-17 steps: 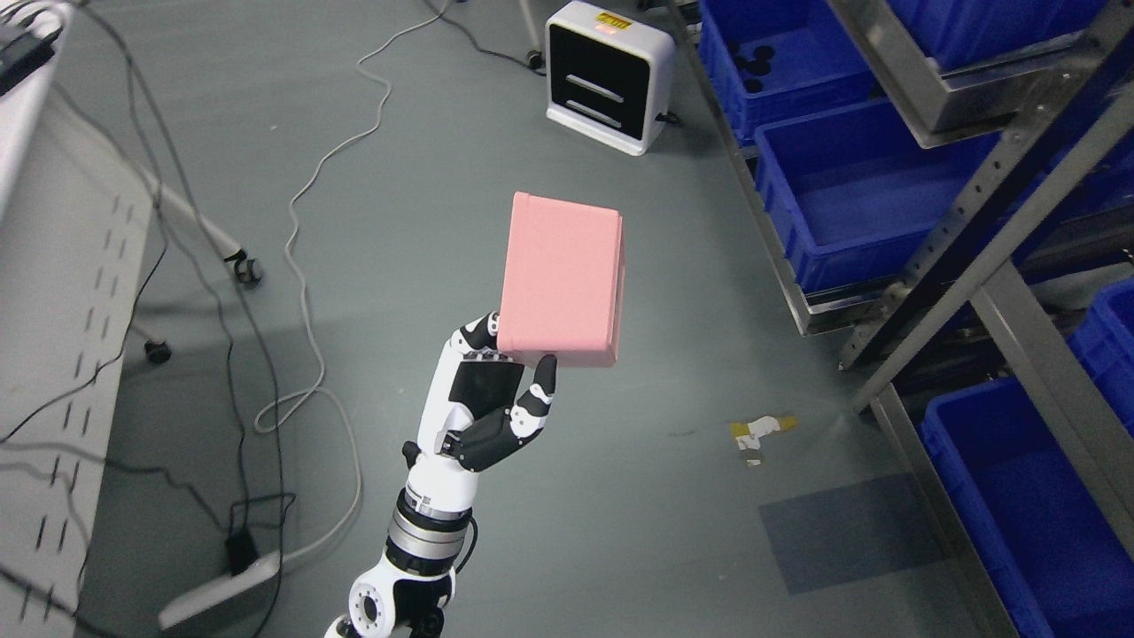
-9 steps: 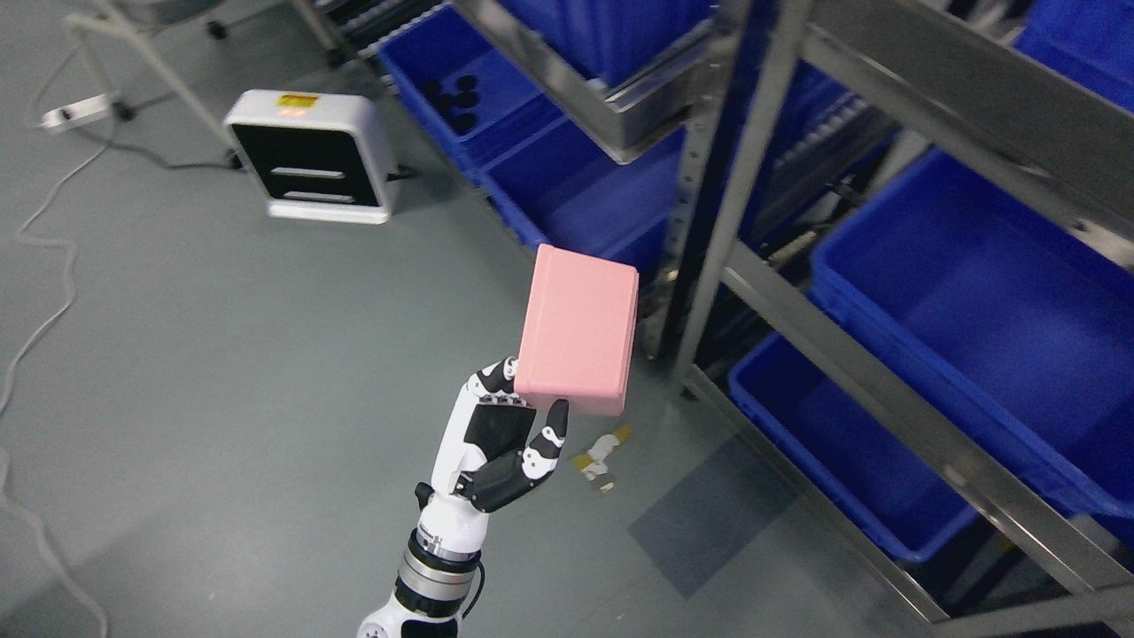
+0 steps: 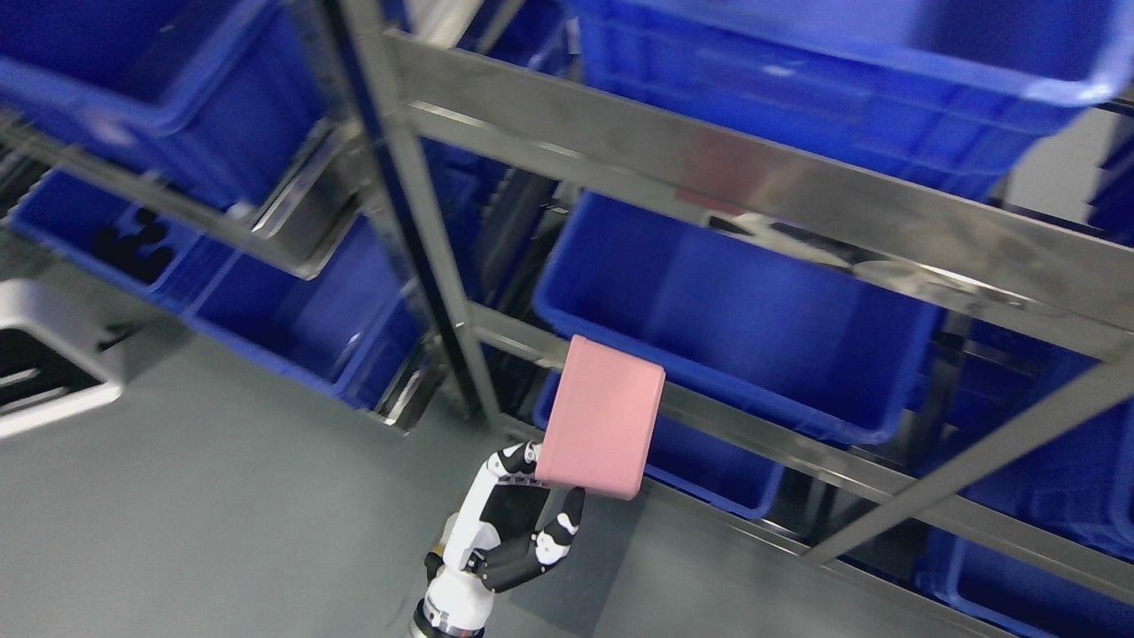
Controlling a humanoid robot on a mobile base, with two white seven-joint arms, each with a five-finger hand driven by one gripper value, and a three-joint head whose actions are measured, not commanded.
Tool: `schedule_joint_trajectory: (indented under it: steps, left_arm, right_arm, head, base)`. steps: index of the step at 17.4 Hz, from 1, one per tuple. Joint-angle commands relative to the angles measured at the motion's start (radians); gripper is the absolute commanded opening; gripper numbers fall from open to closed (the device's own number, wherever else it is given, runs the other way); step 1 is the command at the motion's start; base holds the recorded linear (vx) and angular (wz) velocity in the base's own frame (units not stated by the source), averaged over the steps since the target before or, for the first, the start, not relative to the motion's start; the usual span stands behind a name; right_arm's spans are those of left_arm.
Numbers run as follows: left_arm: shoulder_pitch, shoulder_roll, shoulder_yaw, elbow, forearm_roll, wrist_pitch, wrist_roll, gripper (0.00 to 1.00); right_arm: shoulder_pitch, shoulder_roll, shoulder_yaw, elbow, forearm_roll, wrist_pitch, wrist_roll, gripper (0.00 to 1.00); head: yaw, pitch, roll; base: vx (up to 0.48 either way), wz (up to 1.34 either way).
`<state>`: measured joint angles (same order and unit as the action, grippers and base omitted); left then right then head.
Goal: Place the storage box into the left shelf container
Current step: 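Hold the pink box up in the left hand while turning toward the rack, then extend the left hand into the lower blue bin and release the box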
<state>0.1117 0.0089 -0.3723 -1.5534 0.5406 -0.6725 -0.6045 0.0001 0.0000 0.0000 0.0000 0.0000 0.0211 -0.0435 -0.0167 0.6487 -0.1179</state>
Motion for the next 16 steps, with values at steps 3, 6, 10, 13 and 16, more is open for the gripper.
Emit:
schedule_joint_trajectory:
  steps: [3,6,10,13,16]
  left_arm:
    - [-0.107,0.106,0.213,0.108,-0.057,0.121,-0.02,0.02]
    - [-0.312,0.16,0.243,0.273,-0.118,0.227,-0.104,0.03]
    - [-0.557,0.138,0.248,0.514,-0.353,0.277,-0.162,0.04]
    - [-0.685,0.102,0.245,0.653,-0.47,0.278,-0.162,0.04]
    - [-0.757,0.04,0.237,0.732,-0.626,0.278,-0.162,0.05]
  right_arm:
    - [0.009,-0.018,-0.005,-0.017,0.002,0.0,0.001,1.0]
    - [0.009,-0.018,-0.005,-0.017,0.002,0.0,0.001,1.0]
    - [0.009,-0.018,-0.005,-0.017,0.002,0.0,0.001,1.0]
    - [0.009,-0.018,-0.005,-0.017,0.002,0.0,0.001,1.0]
    - [0.009,-0.018,-0.005,-0.017,0.002,0.0,0.001,1.0]
  head:
    - [0.0,0.0,0.0]
    - [0.0,0.0,0.0]
    - [0.0,0.0,0.0]
    - [0.0,0.0,0.0]
    - [0.0,0.0,0.0]
  base:
    - [0.131,-0.56]
    - [0.109,-0.49]
    - [0.079,-0.41]
    - [0.055,-0.25]
    - [0.039,-0.14]
